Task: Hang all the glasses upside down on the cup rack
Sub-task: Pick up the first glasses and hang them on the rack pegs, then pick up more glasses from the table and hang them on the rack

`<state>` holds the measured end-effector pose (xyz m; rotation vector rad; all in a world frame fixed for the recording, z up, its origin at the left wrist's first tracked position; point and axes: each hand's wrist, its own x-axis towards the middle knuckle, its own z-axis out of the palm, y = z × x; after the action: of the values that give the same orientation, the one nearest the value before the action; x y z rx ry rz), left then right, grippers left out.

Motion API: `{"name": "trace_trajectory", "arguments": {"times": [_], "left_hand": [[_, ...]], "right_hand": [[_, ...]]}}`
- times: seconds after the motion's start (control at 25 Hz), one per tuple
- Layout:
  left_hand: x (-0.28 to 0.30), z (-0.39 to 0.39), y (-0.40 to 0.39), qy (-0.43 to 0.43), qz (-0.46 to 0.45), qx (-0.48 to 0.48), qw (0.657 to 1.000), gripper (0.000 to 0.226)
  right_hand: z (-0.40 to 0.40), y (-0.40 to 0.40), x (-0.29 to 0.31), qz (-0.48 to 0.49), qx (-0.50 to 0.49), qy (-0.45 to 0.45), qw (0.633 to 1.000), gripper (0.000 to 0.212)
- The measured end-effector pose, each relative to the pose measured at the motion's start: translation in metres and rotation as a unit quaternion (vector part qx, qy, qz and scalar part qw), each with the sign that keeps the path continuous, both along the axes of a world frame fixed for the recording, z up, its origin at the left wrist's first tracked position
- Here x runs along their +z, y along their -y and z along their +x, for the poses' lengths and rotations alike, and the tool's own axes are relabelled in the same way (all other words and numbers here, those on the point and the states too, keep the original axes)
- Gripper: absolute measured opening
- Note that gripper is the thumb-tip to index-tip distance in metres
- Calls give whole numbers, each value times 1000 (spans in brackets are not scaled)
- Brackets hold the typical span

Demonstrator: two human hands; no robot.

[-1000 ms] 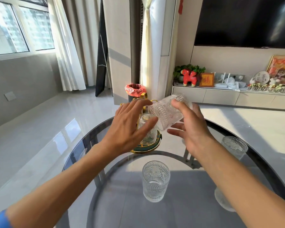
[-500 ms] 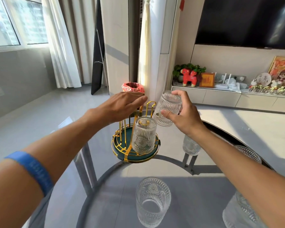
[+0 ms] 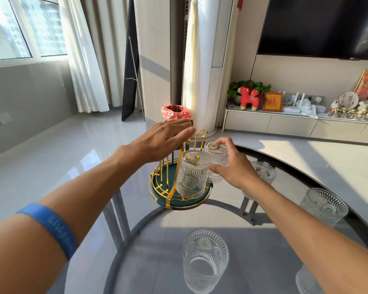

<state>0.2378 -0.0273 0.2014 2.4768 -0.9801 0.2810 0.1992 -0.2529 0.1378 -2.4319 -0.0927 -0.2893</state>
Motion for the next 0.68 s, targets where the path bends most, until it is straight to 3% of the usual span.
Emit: {"name": "trace_trajectory", "arguments": {"times": [0.12,0.2,0.28,0.36,0.48,0.6,0.68], "left_hand": [[7,-22,3,-7,39,44,998,65],[-4,-63,6,38,-45,44,997,67],[-28,-118,9,20,-101,10,995,70],[-58,-165,14,-25,-17,-9,1000,84],[-91,-193,20,-66,107,13,992,98],[-95,-199,21,-79,103,81,988,92],[-90,-204,24,-35,96,95,990,87]], "right_hand": [[-10,-3,0,7,-5,-6,1000,67],[-32,-4,-7,74,-32,9,997,70],[-65,-1,-23,160,-82,31,983,58],[-100,1,-45,213,-115,17,970,44],[-153,-4,-68,228,-128,-28,965,21],[-189,-9,-76,179,-127,-139,966,3],[-200,-15,-68,258,-102,-253,927,19]]}}
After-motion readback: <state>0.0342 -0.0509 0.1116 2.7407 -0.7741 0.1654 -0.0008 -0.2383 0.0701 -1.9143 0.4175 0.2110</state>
